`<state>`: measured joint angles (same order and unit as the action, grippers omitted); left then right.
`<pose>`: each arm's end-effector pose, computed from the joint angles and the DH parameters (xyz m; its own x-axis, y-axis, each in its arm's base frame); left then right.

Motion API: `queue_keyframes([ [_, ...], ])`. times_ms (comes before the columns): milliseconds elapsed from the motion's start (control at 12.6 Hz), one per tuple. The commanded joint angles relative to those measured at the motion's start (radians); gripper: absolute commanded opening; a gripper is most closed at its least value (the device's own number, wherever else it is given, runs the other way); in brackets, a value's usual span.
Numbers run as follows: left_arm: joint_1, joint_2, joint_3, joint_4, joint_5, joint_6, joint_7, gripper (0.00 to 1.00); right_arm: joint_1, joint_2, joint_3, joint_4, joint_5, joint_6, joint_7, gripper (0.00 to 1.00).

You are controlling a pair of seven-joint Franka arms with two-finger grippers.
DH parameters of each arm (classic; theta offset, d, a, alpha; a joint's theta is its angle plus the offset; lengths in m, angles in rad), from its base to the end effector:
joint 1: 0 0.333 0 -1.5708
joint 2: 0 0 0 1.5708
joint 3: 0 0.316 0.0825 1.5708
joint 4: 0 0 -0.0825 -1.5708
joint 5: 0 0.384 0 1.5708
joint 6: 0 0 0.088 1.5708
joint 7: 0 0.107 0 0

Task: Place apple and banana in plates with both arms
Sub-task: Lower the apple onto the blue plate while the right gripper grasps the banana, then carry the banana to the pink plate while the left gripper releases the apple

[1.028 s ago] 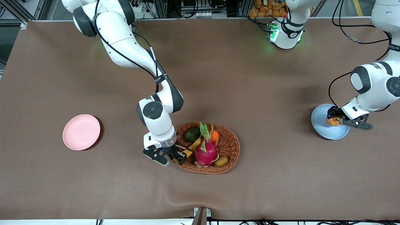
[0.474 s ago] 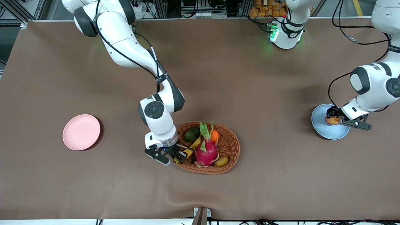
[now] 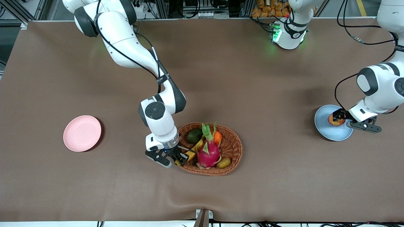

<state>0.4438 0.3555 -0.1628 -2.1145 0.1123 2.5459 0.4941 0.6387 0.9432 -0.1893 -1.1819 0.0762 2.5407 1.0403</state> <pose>0.5640 0.1628 0.2539 0.9554 -0.2881 0.0656 -0.2851 -0.9571 -0.0512 0.6960 0.3915 0.2652 0.8001 -0.5277 0.2852 -0.4427 -0.8403 -0.3131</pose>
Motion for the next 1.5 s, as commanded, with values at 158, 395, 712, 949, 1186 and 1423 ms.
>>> queue_keyframes([
  [158,0.007,-0.030,-0.052,0.164,0.007,-0.206,-0.002,1.00,-0.016,-0.070,0.001,0.013,-0.007,-0.097,0.014,0.00],
  [395,0.003,-0.026,-0.067,0.263,0.006,-0.312,-0.003,1.00,-0.024,-0.092,-0.004,0.013,-0.007,-0.149,0.009,0.00],
  [712,0.004,-0.027,-0.132,0.398,0.003,-0.476,-0.005,1.00,-0.157,-0.168,0.056,0.007,0.004,-0.204,-0.051,0.00],
  [949,-0.019,-0.046,-0.156,0.479,0.001,-0.609,-0.020,1.00,-0.318,-0.233,0.155,-0.010,0.092,-0.308,-0.274,0.00],
  [1186,-0.124,-0.104,-0.124,0.536,0.000,-0.734,-0.123,1.00,-0.416,-0.326,0.162,-0.099,0.122,-0.440,-0.468,0.00],
  [1423,-0.354,-0.190,0.047,0.539,-0.071,-0.852,-0.243,1.00,-0.502,-0.420,0.160,-0.233,0.122,-0.537,-0.638,0.00],
])
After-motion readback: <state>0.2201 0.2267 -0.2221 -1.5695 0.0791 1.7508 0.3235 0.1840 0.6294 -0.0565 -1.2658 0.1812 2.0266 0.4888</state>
